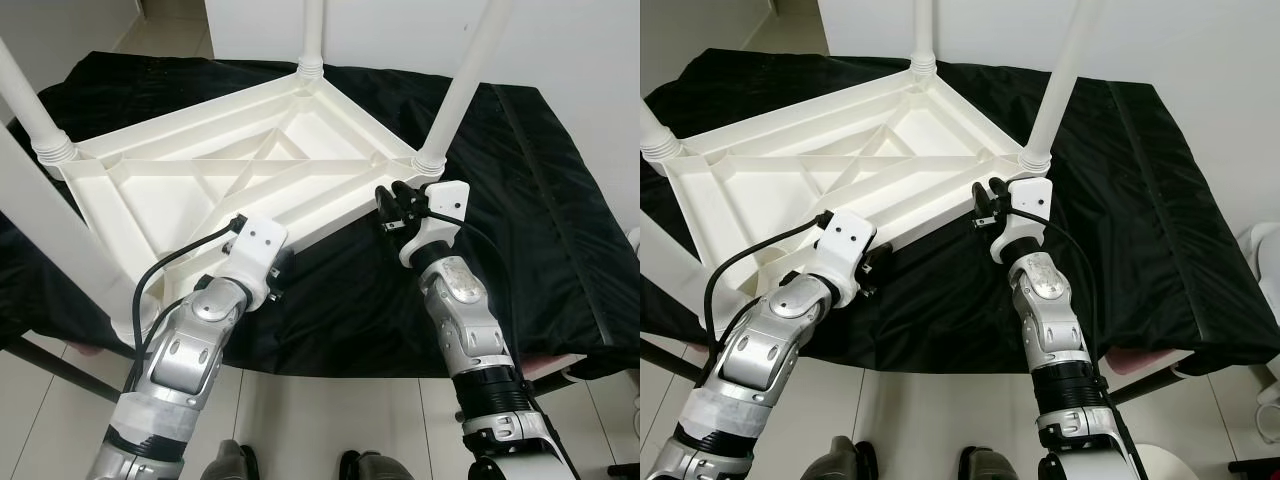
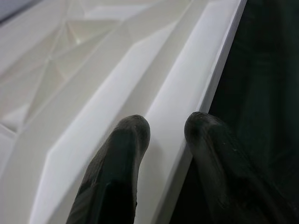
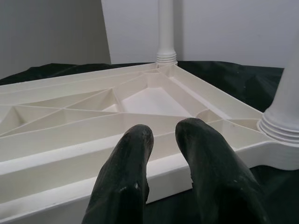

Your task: Building children table

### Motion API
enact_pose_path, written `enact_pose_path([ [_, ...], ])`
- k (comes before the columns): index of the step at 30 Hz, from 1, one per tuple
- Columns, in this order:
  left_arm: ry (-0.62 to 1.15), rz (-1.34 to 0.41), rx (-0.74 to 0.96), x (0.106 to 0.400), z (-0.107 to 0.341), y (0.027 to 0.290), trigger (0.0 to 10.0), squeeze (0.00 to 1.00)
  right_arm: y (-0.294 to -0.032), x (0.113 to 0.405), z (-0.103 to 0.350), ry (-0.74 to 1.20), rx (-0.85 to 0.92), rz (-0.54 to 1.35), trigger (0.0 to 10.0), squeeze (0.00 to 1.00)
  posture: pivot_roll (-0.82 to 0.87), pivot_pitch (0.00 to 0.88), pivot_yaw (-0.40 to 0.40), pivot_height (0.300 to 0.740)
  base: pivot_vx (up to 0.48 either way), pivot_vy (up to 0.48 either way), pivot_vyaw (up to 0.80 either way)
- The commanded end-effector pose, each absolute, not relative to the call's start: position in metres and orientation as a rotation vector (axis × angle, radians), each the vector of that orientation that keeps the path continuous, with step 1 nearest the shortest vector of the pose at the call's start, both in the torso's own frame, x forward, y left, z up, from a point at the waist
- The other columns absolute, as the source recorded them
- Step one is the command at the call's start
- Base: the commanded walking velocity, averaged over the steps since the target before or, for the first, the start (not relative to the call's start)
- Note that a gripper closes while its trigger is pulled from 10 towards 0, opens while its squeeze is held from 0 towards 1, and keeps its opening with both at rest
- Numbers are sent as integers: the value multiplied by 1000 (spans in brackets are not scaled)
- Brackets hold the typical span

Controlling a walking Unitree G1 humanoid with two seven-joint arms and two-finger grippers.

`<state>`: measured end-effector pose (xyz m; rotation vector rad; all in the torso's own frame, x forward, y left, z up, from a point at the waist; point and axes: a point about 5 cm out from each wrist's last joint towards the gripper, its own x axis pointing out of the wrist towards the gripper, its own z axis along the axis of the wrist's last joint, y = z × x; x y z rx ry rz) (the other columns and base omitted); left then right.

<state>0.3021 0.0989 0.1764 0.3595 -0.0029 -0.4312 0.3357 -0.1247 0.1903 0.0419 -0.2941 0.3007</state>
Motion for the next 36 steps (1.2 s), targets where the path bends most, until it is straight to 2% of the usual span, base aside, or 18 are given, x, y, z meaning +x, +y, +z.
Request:
enact_pose_path([
  [1, -19, -443, 370, 298, 175, 96, 10000, 0, -122, 336, 188, -286, 28, 308, 10000, 0, -102, 109, 6, 740, 0, 0, 0],
  [2, -20, -474, 331, 296, 176, 94, 10000, 251, -122, 336, 188, -286, 27, 308, 10000, 0, -100, 109, 7, 740, 0, 0, 0],
  [3, -22, -507, 289, 294, 176, 93, 10000, 1000, -122, 336, 188, -287, 26, 308, 10000, 0, -100, 109, 7, 740, 0, 0, 0],
  [6, -27, -550, 255, 290, 178, 91, 10000, 1000, -122, 336, 188, -287, 25, 307, 10000, 0, -99, 109, 7, 740, 0, 0, 0],
  [7, -79, -596, 296, 280, 181, 88, 10000, 1000, -122, 336, 187, -287, 24, 307, 10000, 0, -95, 110, 7, 740, 0, 0, 0],
  [10, -121, -607, 339, 275, 183, 88, 10000, 1000, -122, 336, 187, -287, 23, 307, 10000, 0, -93, 111, 6, 740, 0, 0, 0],
  [11, -142, -619, 341, 269, 184, 90, 10000, 0, -122, 336, 187, -287, 23, 306, 10000, 0, -89, 113, 6, 740, 0, 0, 0],
  [15, -149, -635, 317, 262, 185, 95, 10000, 0, -122, 336, 187, -288, 22, 305, 10000, 0, -81, 119, 4, 740, 0, 0, 0],
  [18, -108, -706, 325, 245, 182, 103, 10000, 0, -122, 337, 185, -285, 21, 302, 10000, 0, -72, 121, 4, 740, 0, 0, 0],
  [20, -44, -792, 316, 222, 183, 123, 10000, 0, -121, 339, 185, -285, 21, 302, 10000, 0, -53, 124, -3, 740, 0, 0, 0],
  [23, -30, -825, 313, 215, 184, 129, 10000, 0, -121, 340, 186, -287, 20, 304, 10000, 0, -49, 124, -5, 740, 0, 0, 0],
  [24, 12, -860, 321, 202, 186, 146, 10000, 0, -119, 341, 186, -287, 24, 309, 10000, 0, -31, 129, -11, 740, 0, 0, 0],
  [28, 50, -911, 303, 187, 190, 161, 10000, 0, -118, 342, 184, -280, 23, 318, 10000, 0, -17, 125, -17, 740, 0, 0, 0],
  [36, 239, -872, 374, 166, 186, 200, 10000, 0, -115, 347, 186, -284, 22, 328, 10000, 0, 15, 117, -33, 740, 0, 0, 0],
])
